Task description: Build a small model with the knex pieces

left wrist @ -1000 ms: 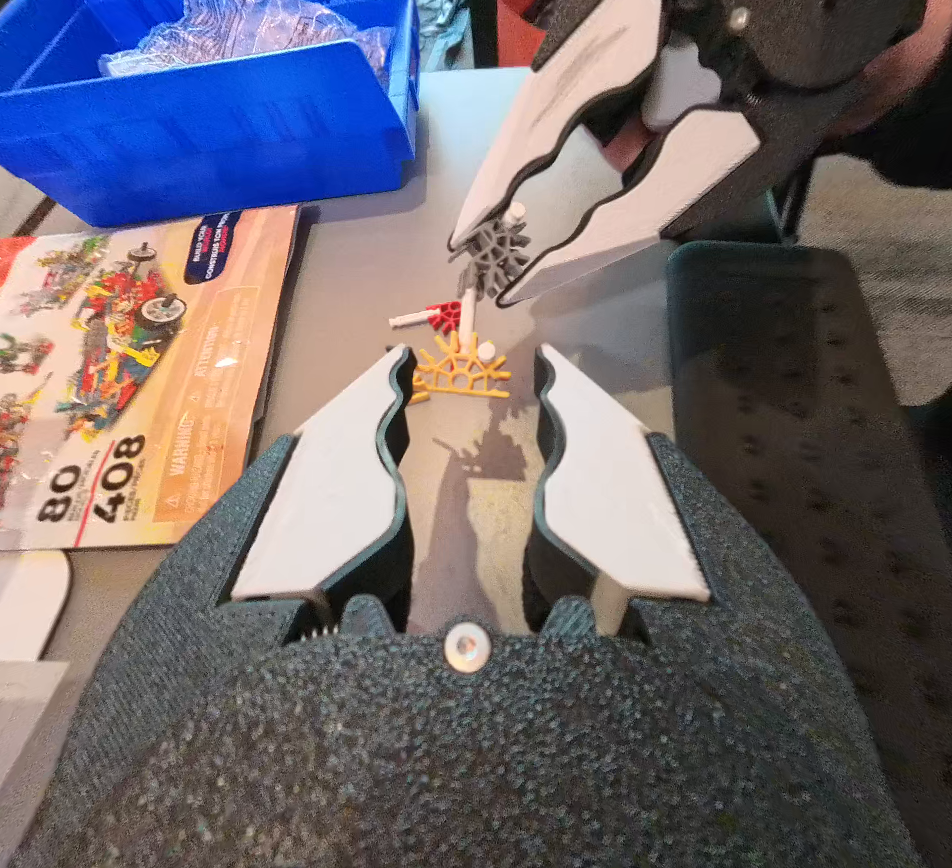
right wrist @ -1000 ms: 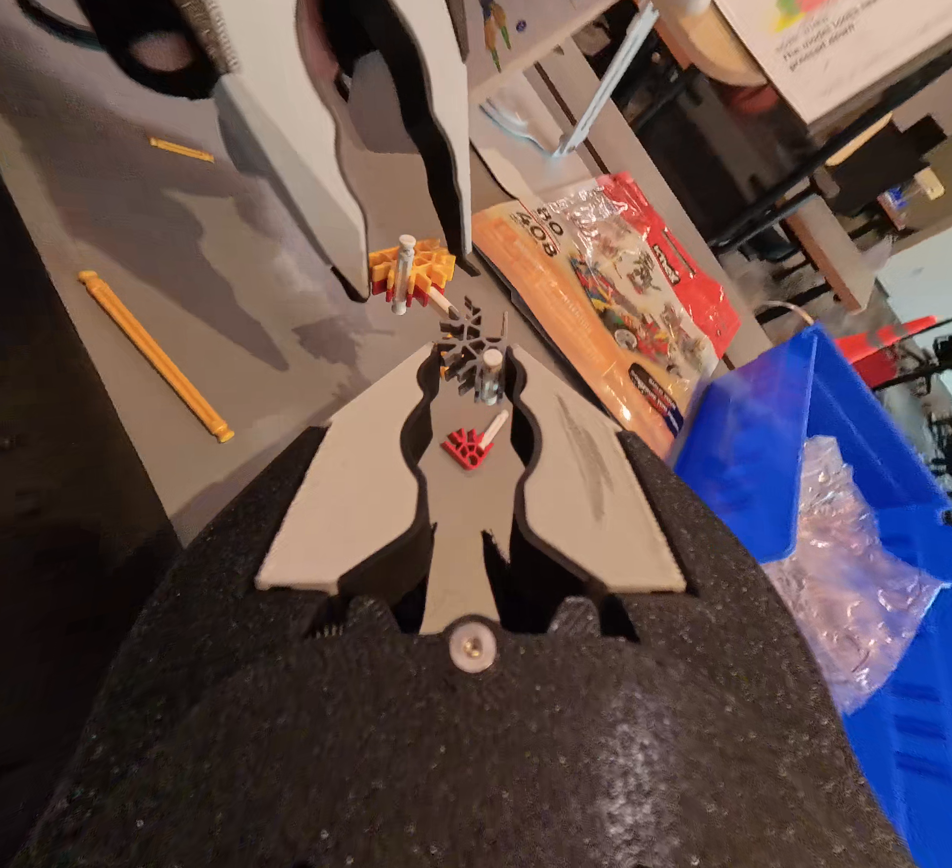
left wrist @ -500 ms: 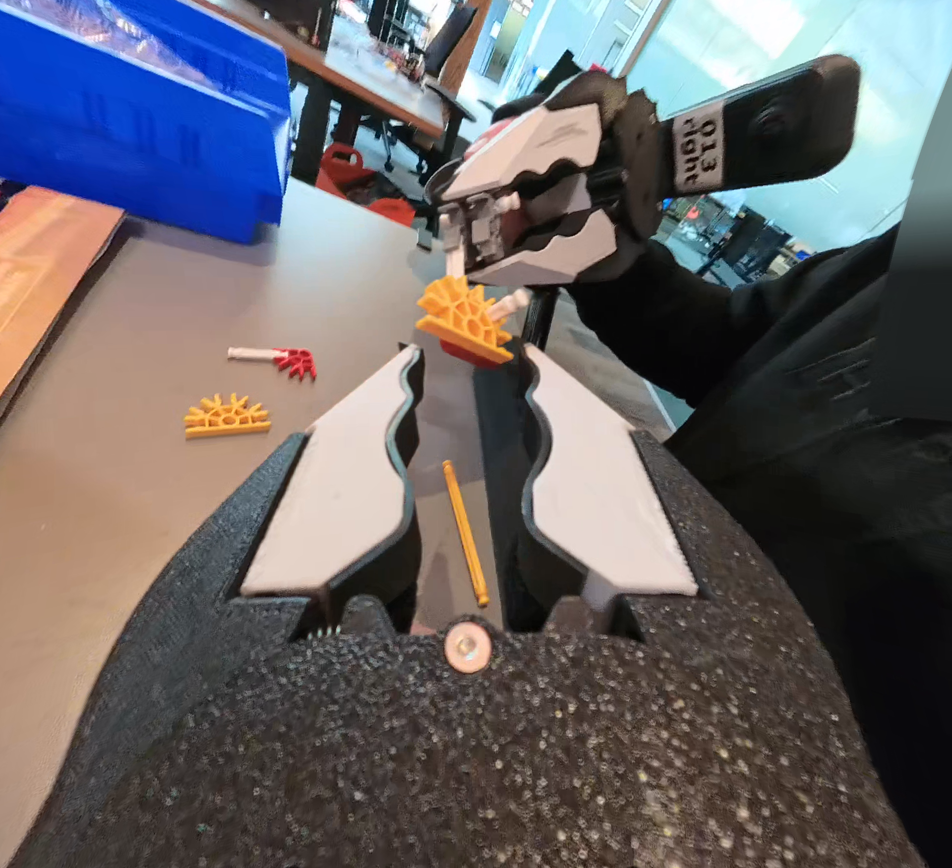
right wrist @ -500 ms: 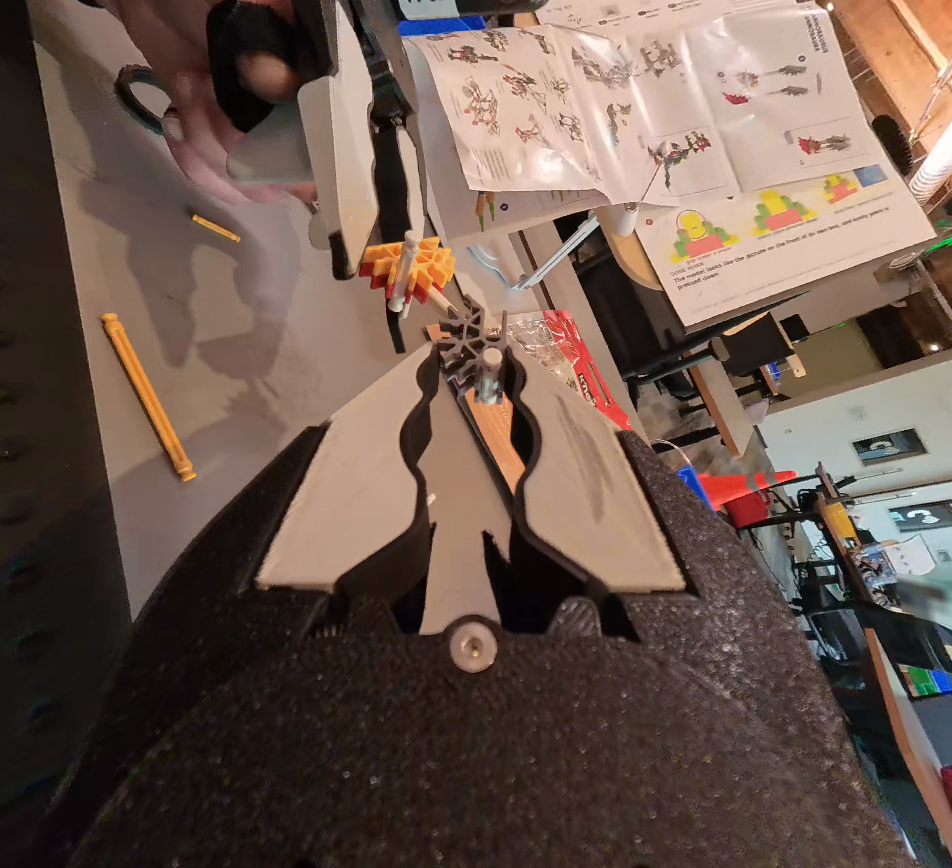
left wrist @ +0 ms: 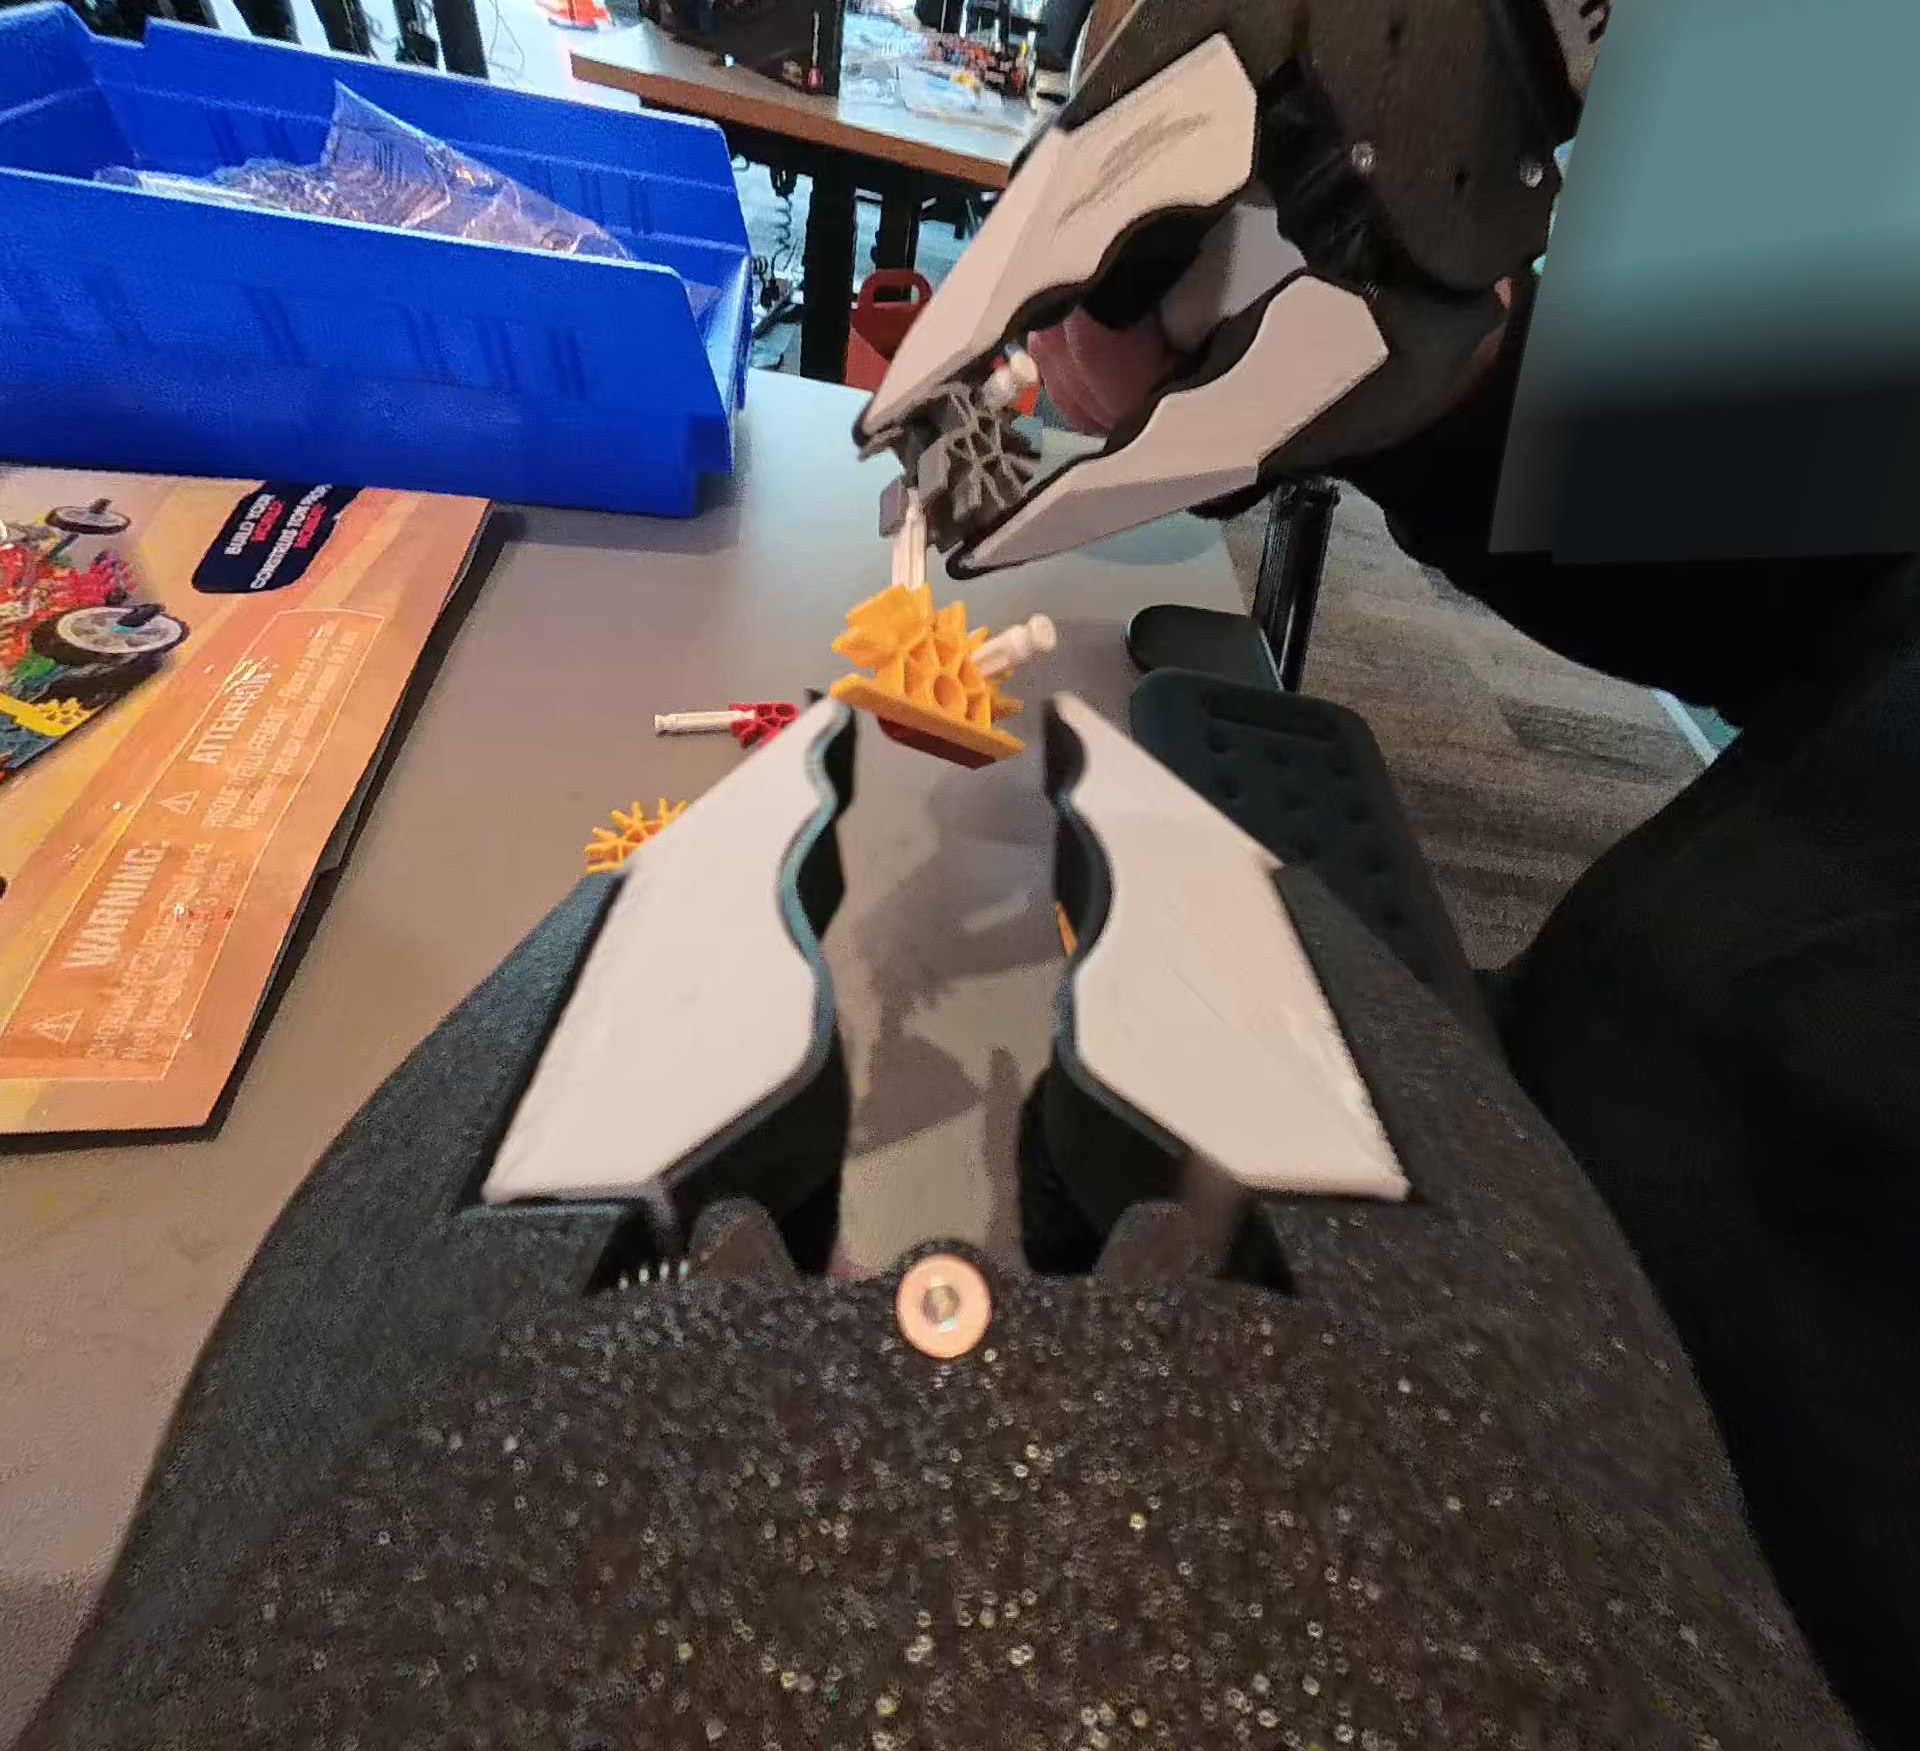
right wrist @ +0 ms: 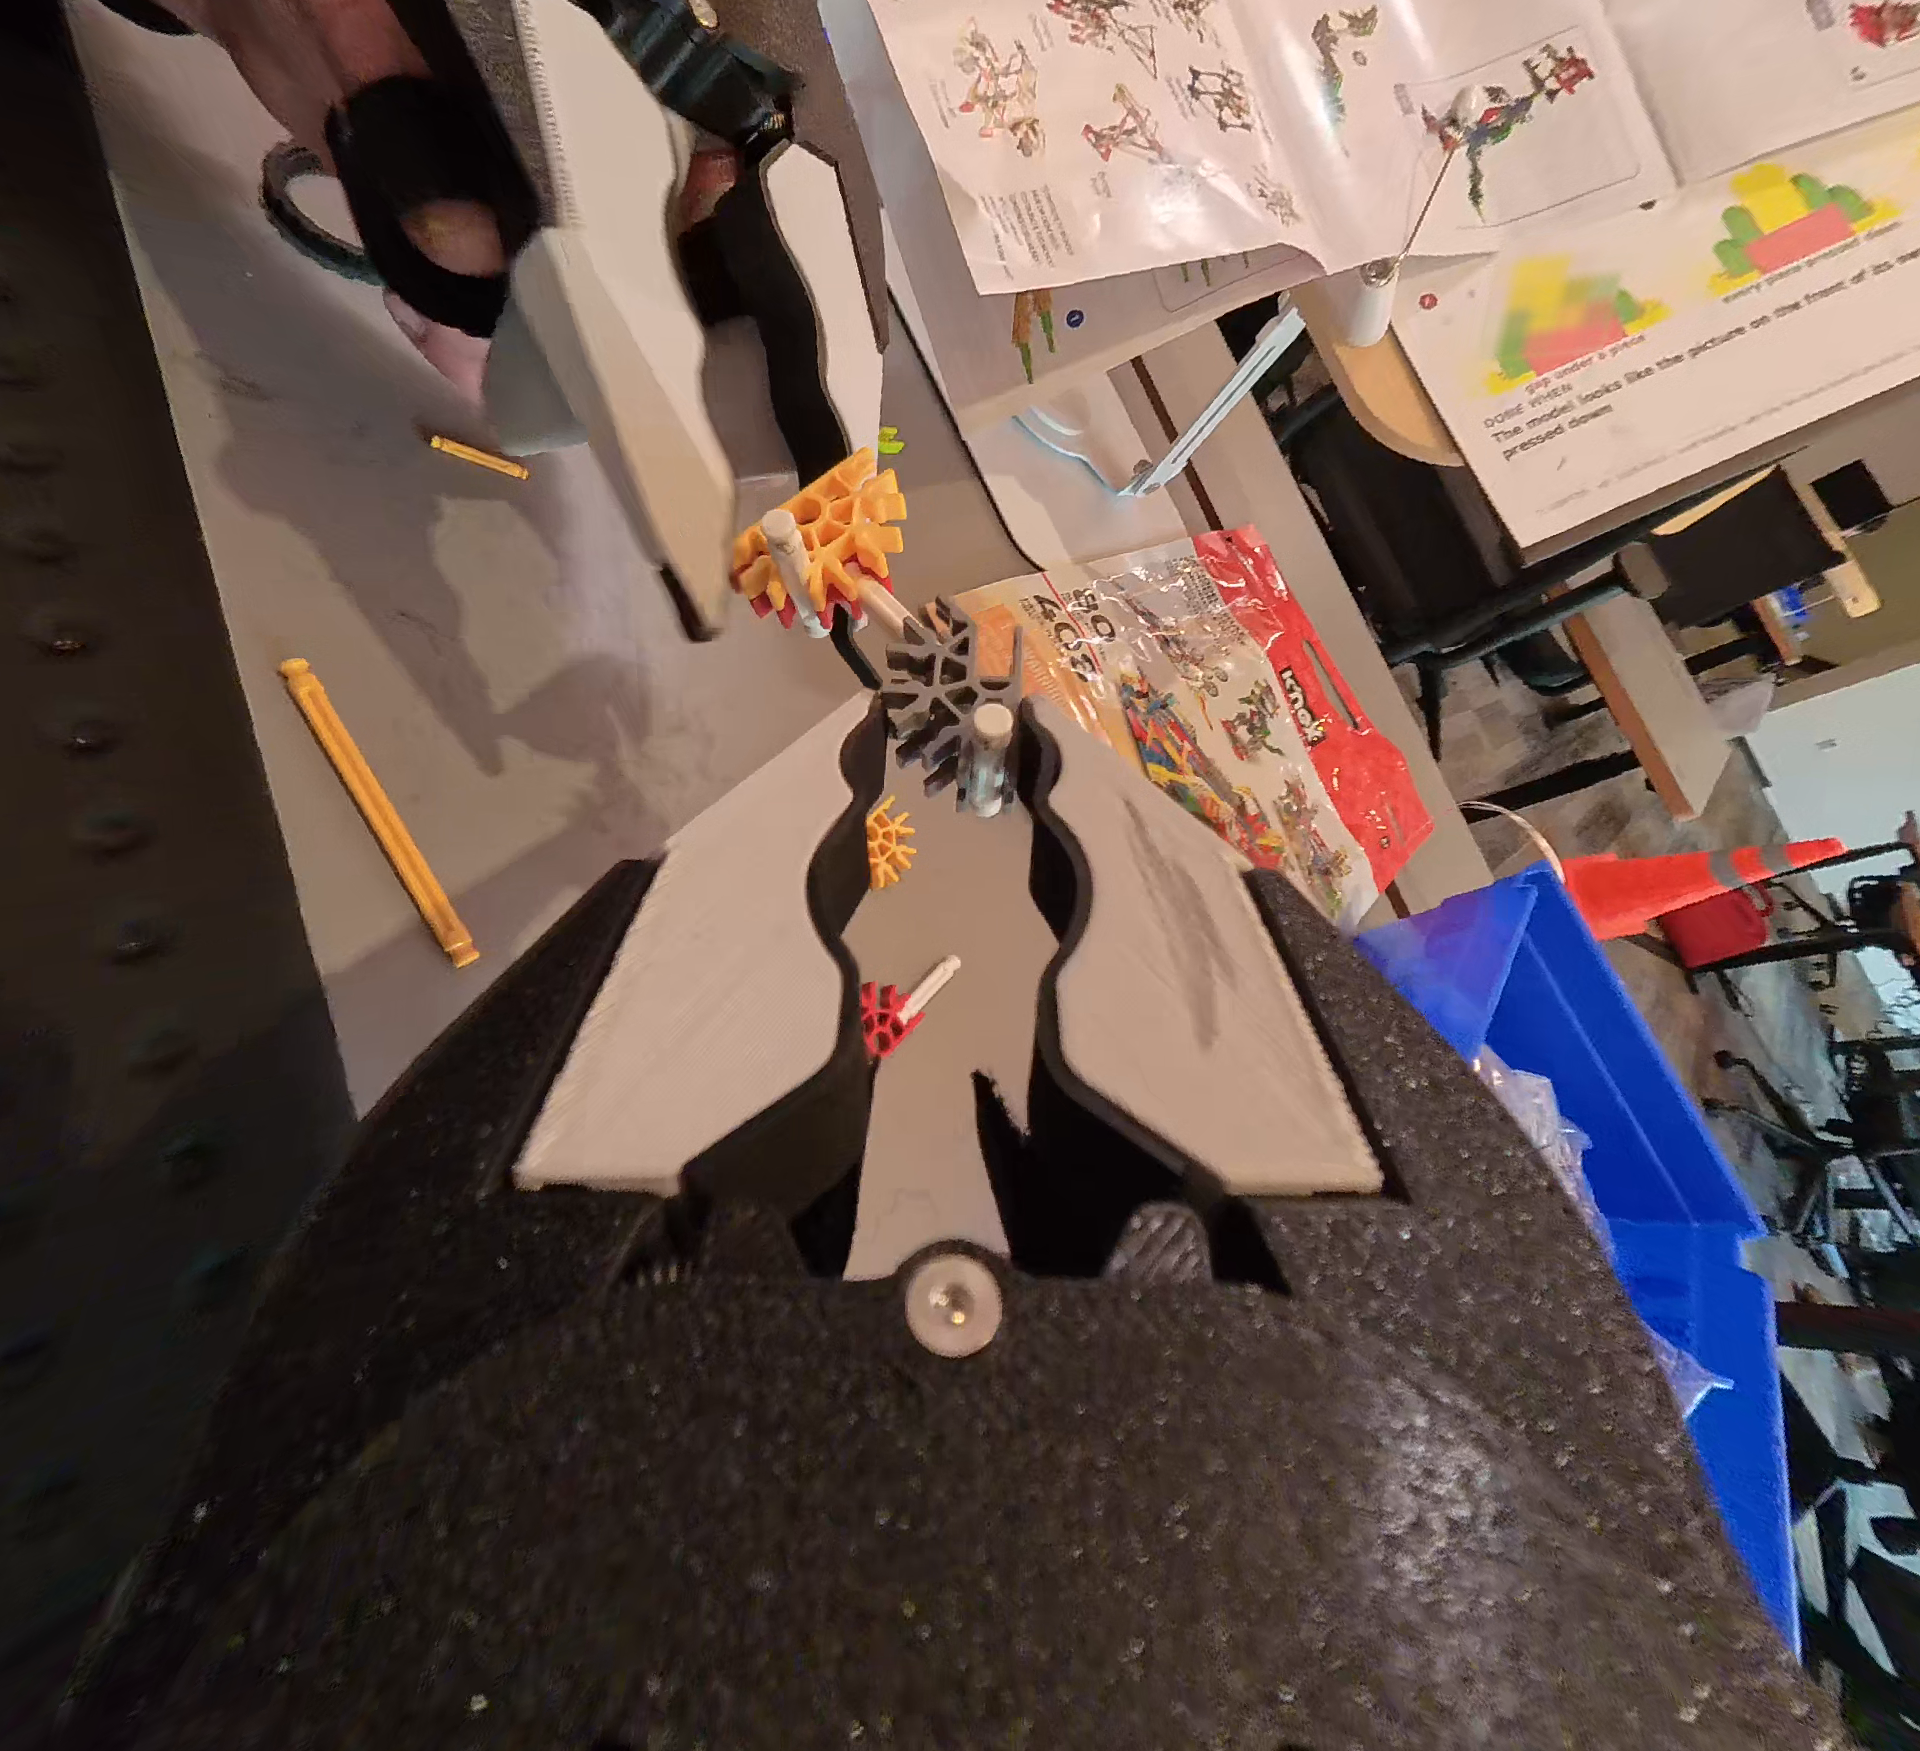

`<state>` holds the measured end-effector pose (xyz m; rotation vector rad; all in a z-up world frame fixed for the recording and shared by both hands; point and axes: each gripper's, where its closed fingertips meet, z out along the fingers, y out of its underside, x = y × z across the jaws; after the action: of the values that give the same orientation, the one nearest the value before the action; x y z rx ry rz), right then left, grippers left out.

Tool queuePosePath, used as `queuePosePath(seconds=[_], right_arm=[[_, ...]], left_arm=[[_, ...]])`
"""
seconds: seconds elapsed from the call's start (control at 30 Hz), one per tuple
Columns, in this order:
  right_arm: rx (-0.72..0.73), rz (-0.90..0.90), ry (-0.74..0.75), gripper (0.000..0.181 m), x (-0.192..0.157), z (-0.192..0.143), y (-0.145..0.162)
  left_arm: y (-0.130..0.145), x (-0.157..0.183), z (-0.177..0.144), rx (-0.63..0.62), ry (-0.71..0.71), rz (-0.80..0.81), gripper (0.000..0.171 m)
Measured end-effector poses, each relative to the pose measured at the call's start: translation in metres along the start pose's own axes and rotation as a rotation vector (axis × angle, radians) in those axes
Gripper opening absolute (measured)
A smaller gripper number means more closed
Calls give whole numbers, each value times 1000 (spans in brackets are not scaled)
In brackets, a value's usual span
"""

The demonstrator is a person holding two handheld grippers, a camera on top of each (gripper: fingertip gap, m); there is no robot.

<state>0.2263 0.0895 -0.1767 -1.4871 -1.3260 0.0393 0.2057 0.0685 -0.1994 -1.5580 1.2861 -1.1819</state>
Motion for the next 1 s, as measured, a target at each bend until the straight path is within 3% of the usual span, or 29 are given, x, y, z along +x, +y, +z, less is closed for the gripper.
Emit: queuePosePath(seconds=[0.07, 0.23, 0.43, 0.5, 0.67, 0.83, 1.0], right_arm=[[18, -4, 1, 24, 1, 0, 0], [65, -141, 26, 24, 0, -4, -11], [74, -289, 55, 24, 1, -10, -26], [71, -284, 61, 25, 3, -10, -27], [63, -144, 56, 49, 10, -10, -22], [64, 31, -24, 48, 9, -7, -13], [21, 64, -130, 44, -1, -3, -4]], left_arm=[[4, 2, -2, -23, 36, -12, 50], [-19, 3, -20, 111, 167, -173, 51], [-24, 13, -22, 145, 195, -114, 13], [-27, 12, -23, 157, 156, -69, 13], [-26, -2, -21, 124, -109, 225, 12], [-23, 1, -16, 47, -289, 577, 12], [-19, 0, -14, -2, -377, 781, 12]])
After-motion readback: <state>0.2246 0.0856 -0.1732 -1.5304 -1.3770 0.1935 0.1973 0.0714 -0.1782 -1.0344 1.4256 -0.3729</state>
